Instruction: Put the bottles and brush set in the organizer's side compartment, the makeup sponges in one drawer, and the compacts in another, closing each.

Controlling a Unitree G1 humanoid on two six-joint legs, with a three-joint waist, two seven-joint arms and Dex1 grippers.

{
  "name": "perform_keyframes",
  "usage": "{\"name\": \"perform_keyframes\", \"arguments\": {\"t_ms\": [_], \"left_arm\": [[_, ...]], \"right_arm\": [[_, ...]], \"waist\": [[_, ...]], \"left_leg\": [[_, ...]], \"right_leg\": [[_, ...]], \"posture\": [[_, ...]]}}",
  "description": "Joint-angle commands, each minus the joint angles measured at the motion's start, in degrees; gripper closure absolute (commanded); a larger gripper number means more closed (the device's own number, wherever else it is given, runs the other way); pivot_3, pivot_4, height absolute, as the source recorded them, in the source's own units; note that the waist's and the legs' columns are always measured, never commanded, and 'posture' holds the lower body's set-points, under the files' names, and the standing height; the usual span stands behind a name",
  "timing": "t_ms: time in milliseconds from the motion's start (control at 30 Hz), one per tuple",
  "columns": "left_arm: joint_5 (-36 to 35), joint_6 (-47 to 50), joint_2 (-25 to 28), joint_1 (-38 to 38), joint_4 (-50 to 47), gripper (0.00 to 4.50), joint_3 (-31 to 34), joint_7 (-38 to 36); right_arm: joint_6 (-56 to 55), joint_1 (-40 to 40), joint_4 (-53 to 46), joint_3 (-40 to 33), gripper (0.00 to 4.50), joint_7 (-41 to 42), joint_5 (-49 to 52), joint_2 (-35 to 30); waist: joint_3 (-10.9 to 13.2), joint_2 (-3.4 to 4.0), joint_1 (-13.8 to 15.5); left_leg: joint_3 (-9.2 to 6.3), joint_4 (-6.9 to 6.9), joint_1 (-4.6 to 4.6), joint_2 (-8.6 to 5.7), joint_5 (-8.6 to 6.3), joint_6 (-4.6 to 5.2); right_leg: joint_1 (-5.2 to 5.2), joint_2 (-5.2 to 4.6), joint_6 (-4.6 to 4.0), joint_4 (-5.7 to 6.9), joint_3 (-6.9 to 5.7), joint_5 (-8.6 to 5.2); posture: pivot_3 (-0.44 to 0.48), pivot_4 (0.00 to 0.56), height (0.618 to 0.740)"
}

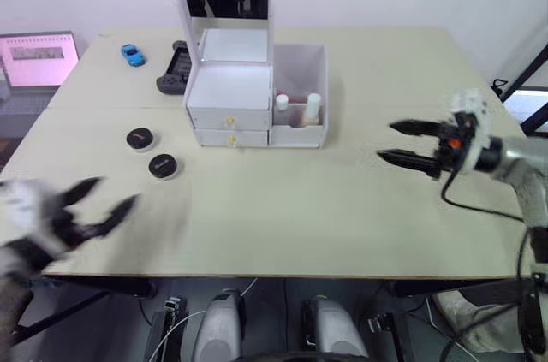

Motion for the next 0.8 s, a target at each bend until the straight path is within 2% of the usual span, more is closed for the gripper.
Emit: {"name": "perform_keyframes", "arguments": {"t_ms": [33,133,333,533,800], "left_arm": [[4.4,4.9,-5.6,-8.5,-4.0,0.06,-12.0,12.5],[8.9,4.9,-8.7,-14.1,-1.9,0.06,-17.9,16.7],[17.2,0.5,-17.2,-24.4,10.1,0.06,-23.0,26.3],[22.5,-5.2,-21.8,-27.4,18.8,0.06,-28.0,26.9],[27.4,-12.2,-26.7,-30.7,28.2,0.06,-28.9,30.6]], "right_arm": [[6.2,-3.7,-8.6,0.0,0.0,-4.5,3.4,1.0],[9.7,-4.9,-11.9,1.6,0.0,-8.5,2.2,1.3],[14.0,-5.6,-18.3,1.5,0.0,-9.8,4.3,0.0],[17.3,-5.7,-20.5,-0.7,0.0,-10.0,7.7,-1.2],[17.8,-4.8,-21.6,-2.0,0.0,-11.5,8.6,-1.9]], "waist": [[0.0,-0.06,0.4],[-0.2,-0.35,0.6],[-0.2,-0.33,0.8],[-0.2,-0.34,1.4],[-0.2,-0.35,1.5]], "left_leg": [[-0.04,0.0,0.01,0.0,0.0,0.0],[-0.08,0.01,0.04,-0.01,0.0,0.01],[-0.08,0.04,0.04,-0.02,0.01,0.03],[-0.07,0.07,0.03,-0.03,0.01,0.03],[-0.08,0.1,0.02,-0.03,0.01,0.03]], "right_leg": [[0.04,0.02,0.01,0.02,-0.01,0.01],[0.09,0.08,0.04,0.01,-0.04,0.02],[0.04,0.09,0.04,0.06,-0.03,0.02],[0.04,0.09,0.03,0.03,-0.03,0.02],[0.06,0.08,0.03,0.03,-0.04,0.02]], "posture": [[0.0,0.15,0.74],[0.0,0.15,0.74],[0.0,0.15,0.74],[0.0,0.15,0.74],[0.0,0.15,0.74]]}}
